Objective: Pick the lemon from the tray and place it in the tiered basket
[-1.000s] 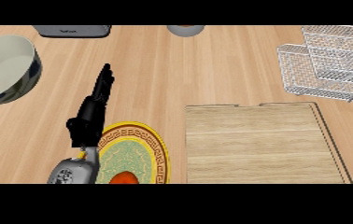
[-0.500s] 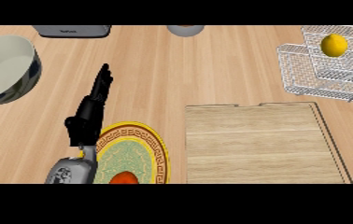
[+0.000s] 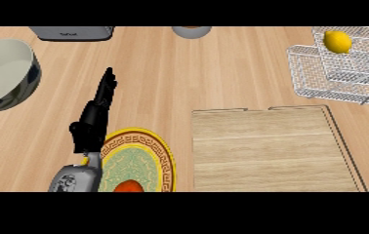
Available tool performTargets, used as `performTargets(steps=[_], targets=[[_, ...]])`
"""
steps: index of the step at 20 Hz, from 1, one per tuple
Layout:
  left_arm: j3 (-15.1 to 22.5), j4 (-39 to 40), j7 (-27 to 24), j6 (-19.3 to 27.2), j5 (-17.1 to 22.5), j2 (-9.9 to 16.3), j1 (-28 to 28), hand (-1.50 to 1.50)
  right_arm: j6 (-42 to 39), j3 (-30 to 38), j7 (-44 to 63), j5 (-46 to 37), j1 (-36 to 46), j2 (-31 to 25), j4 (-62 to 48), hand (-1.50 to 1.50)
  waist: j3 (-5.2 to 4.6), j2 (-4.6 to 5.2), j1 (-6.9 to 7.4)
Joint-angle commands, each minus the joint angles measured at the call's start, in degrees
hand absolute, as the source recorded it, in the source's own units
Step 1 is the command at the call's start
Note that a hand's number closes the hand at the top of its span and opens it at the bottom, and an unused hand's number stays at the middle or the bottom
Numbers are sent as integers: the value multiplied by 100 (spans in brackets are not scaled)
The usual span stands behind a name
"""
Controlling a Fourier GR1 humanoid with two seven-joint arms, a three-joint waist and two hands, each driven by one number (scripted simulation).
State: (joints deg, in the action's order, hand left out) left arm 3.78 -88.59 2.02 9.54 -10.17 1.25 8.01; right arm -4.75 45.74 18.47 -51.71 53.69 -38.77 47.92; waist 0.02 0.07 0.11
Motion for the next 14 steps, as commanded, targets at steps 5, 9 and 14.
performTargets(steps=[5, 9, 14], targets=[[-212, -56, -21, -79, 156, 129, -84, 0, -326, 1435, -132, 1138, -1019, -850, 199, -150, 3, -32, -165], [-337, -54, 177, -90, 166, 230, 146, 0, -1127, 2112, -639, 1777, -1907, -1383, 246, -150, 3, -29, -187], [-227, -324, 174, -120, 215, 156, -236, 0, -2137, 3166, -1237, 2568, -3297, -1506, 276, -150, 2, -55, -239]])
